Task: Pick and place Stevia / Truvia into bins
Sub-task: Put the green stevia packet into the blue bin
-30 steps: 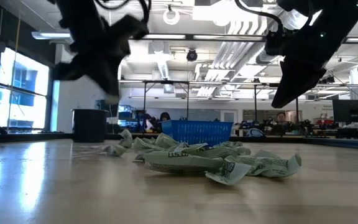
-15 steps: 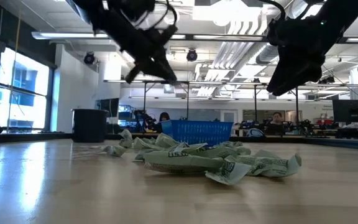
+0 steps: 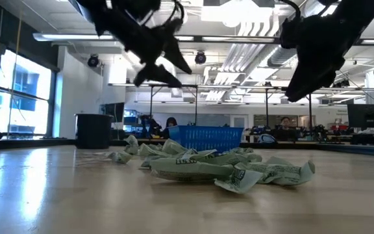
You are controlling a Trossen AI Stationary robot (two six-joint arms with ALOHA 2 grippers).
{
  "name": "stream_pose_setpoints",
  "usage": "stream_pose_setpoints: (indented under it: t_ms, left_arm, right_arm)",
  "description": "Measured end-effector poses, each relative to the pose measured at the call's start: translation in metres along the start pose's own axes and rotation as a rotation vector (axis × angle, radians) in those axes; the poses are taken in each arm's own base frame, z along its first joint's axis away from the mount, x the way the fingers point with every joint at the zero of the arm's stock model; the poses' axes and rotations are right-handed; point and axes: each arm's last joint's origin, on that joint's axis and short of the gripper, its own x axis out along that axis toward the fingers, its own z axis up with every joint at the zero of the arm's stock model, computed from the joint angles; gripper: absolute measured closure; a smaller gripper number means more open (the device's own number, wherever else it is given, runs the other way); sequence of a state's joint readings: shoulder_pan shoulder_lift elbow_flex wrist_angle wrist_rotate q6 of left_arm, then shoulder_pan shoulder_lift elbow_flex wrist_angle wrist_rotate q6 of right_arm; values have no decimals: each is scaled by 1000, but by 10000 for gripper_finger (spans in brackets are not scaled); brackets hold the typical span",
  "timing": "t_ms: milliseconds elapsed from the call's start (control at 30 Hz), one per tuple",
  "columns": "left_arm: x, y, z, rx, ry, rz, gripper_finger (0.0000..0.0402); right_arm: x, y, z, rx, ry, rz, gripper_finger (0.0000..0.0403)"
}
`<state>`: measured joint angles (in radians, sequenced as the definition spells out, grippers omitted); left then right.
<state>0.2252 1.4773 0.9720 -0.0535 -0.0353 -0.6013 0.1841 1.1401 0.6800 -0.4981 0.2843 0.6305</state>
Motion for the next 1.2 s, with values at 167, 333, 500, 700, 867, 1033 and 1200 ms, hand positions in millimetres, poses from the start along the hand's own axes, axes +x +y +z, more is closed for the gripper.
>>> stream_pose_setpoints:
  t_ms: [167,333,500,700,867,1033,1200]
  left_arm:
    - [-30,-22,-19,82,113,-16,157]
    - [-52,-43,-46,75,199,27,178]
    - [-69,-66,-69,9,180,49,200]
    - [-83,-88,-92,-82,160,30,216]
    - [-92,-98,-105,-128,129,29,220]
    - [-97,-103,-112,-134,122,18,220]
    - [-97,-102,-112,-130,109,30,220]
  right_arm:
    - [12,10,2,-265,22,126,219]
    - [42,28,6,-446,-8,271,219]
    - [75,38,-2,-548,37,357,219]
    - [101,52,1,-717,58,395,219]
    - [116,65,12,-827,58,394,219]
    - [130,67,9,-910,174,382,219]
    - [138,65,6,-905,248,347,234]
